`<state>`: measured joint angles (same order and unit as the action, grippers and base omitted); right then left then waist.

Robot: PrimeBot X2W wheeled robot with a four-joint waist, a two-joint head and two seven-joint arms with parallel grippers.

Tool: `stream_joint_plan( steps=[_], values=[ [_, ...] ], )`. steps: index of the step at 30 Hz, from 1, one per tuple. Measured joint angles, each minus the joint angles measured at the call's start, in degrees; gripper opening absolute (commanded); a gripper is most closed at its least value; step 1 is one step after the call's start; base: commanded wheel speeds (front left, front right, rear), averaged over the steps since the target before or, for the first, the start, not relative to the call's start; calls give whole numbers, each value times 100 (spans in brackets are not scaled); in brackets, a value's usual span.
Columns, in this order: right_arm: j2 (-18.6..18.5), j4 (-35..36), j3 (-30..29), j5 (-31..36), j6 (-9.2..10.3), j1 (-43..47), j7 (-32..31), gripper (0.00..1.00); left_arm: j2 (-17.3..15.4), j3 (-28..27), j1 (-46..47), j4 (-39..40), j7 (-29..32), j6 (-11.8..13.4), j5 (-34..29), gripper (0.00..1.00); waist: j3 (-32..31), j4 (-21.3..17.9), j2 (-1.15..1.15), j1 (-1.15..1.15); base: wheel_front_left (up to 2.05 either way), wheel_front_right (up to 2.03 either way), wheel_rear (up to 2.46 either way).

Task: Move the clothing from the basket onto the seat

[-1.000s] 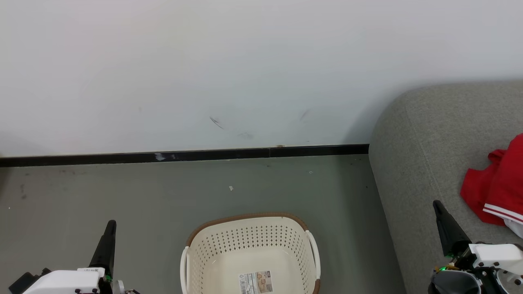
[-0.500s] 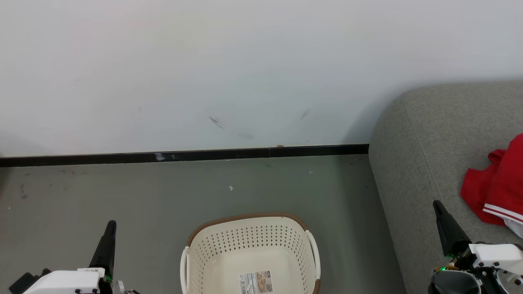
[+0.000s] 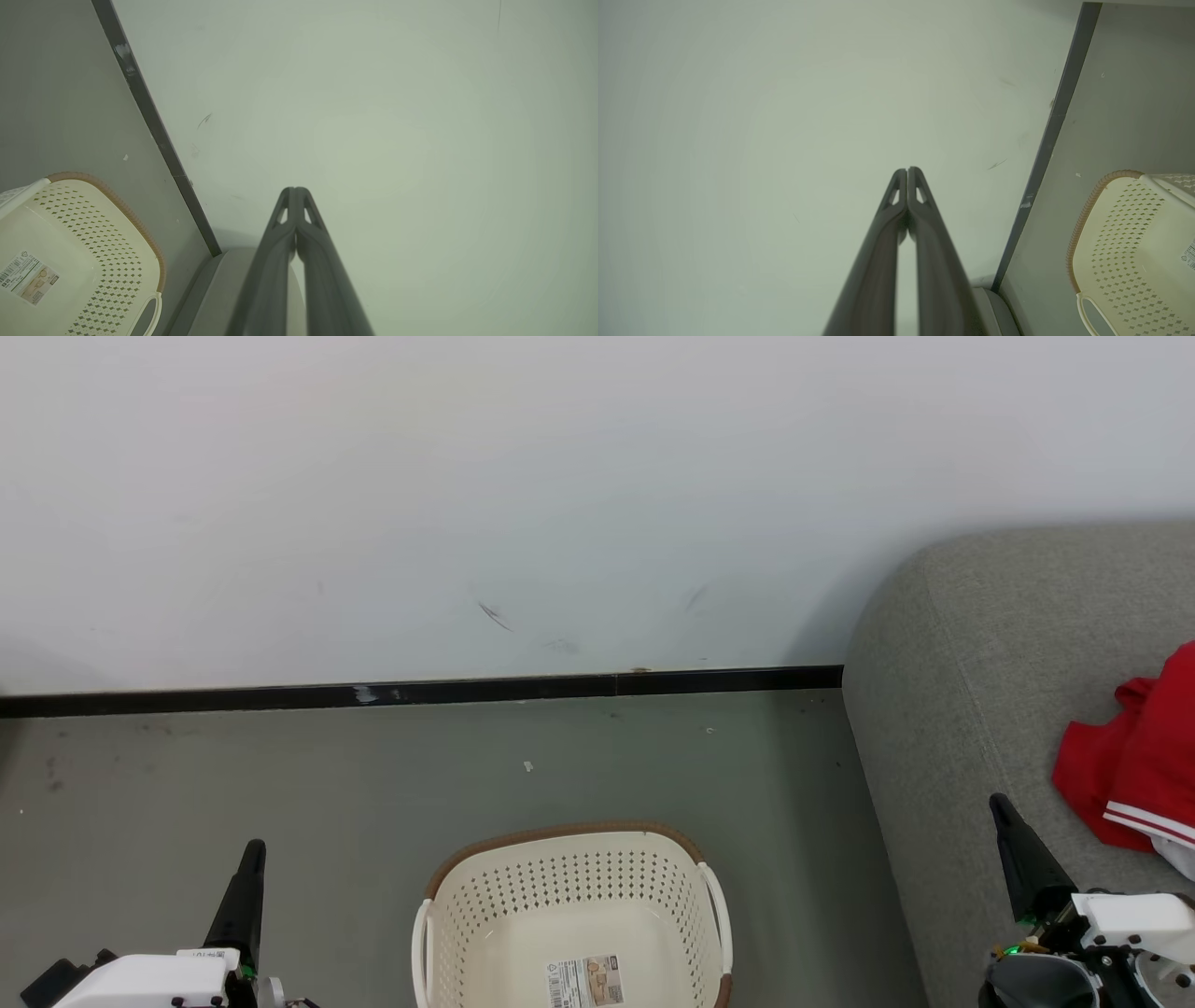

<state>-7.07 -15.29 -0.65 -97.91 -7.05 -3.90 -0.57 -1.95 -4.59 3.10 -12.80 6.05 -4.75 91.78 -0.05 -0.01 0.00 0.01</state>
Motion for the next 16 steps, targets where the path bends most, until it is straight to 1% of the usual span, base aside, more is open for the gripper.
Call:
stream_joint_plan(
  steps=[16],
  values=[
    [-2, 0, 1, -1, 0, -1, 0, 0, 0, -1, 2, -7, 0, -1, 0, 0, 0, 0, 0, 0, 0, 0, 0]
  ],
)
